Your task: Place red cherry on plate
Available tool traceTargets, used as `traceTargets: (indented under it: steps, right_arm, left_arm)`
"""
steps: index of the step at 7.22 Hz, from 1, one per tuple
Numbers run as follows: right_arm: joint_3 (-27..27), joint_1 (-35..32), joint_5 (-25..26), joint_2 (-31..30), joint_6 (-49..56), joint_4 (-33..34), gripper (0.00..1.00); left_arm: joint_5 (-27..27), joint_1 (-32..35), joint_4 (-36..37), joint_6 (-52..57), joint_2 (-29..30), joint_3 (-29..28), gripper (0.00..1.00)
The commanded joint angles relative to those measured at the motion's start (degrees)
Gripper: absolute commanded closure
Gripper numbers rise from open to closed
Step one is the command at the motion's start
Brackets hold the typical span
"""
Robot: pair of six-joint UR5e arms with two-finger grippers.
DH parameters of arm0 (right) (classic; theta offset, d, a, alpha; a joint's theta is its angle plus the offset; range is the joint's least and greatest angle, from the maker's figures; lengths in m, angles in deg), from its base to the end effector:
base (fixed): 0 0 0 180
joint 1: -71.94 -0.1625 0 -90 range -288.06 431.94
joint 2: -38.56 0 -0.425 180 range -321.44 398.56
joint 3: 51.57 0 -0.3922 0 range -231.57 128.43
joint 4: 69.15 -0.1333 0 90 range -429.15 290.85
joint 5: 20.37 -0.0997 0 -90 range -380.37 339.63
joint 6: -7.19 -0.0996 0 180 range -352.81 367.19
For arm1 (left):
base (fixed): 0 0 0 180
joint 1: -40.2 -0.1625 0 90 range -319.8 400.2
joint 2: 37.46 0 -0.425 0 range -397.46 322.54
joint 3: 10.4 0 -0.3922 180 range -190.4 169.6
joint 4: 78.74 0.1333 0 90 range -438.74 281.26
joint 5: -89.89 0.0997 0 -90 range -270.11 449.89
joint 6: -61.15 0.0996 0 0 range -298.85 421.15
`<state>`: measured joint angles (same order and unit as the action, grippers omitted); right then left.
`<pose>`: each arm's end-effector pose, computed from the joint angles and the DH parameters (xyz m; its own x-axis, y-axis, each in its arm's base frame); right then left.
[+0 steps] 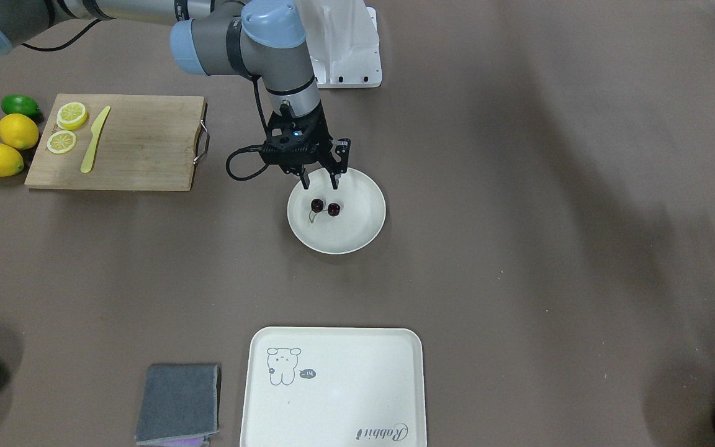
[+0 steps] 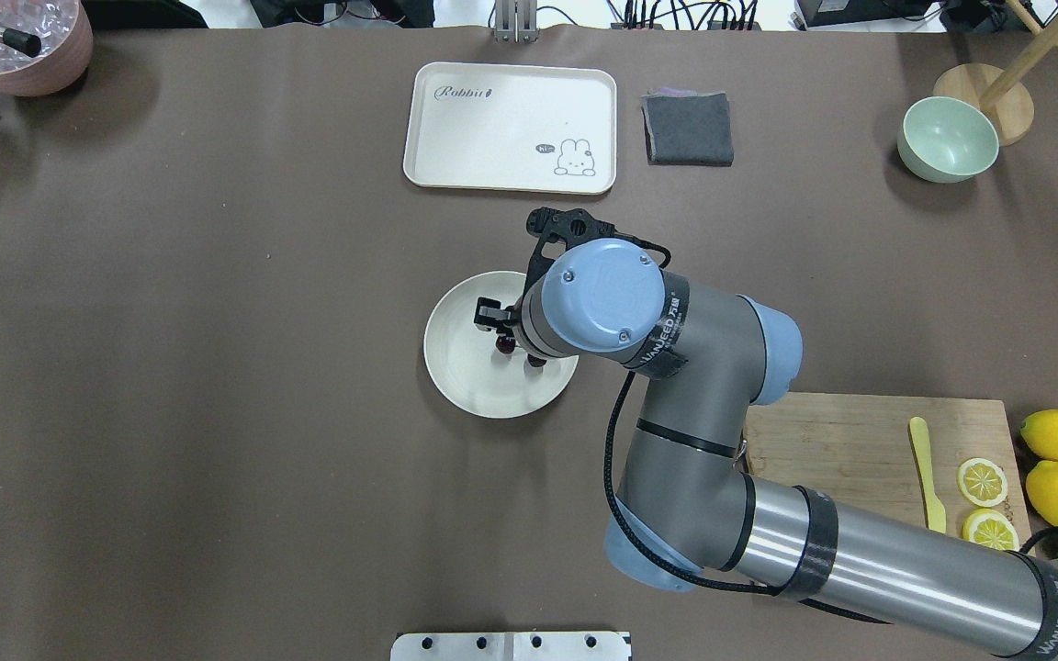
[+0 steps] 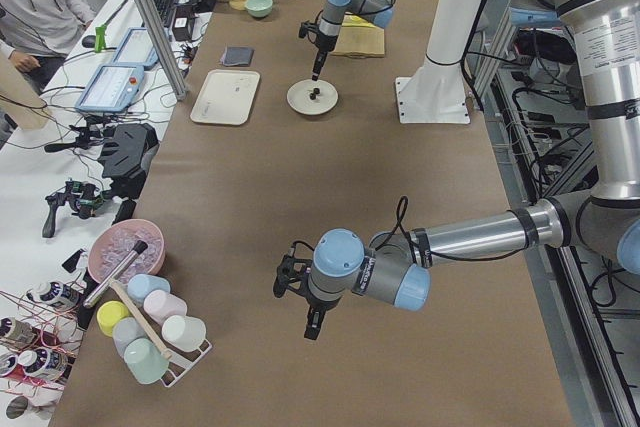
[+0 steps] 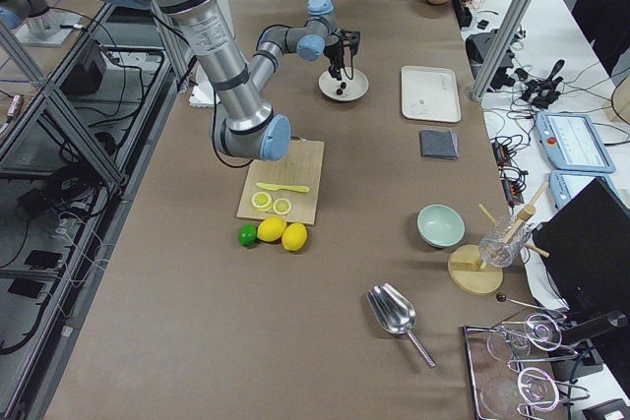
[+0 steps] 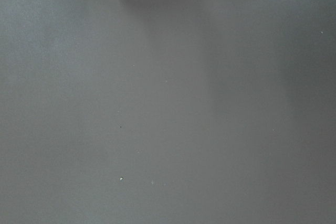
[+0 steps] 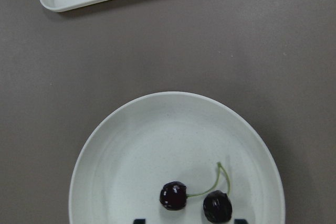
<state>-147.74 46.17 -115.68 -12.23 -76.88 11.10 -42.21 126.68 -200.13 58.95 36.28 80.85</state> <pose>-0.5607 -0.4085 0.1875 0.5498 0.1512 0.8215 -0.3094 0.9504 0.0321 -0.0433 -0.3797 0.7149 0.7307 0.1973 -0.6536 -0.0309 0.9659 0.2571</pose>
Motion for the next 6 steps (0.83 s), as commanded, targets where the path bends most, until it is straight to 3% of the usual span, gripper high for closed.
traceTargets:
  steps: [1,3,6]
  right_arm:
    - [-3.99,-2.52,-1.18,-5.43,2.23,0.79,0.00]
    - [-13.65,-9.70,-8.79,-17.53,14.33,1.14,0.00]
    - [-20.70,-23.22,-19.69,-32.13,29.80,0.70,0.00]
  left_arm:
    - [-0.26,0.00,-0.95,0.00,0.00,-0.19,0.02]
    - [-0.26,0.09,-1.13,0.00,0.00,-0.19,0.02]
    - [-1.74,0.18,-1.13,0.00,0.00,-0.19,0.02]
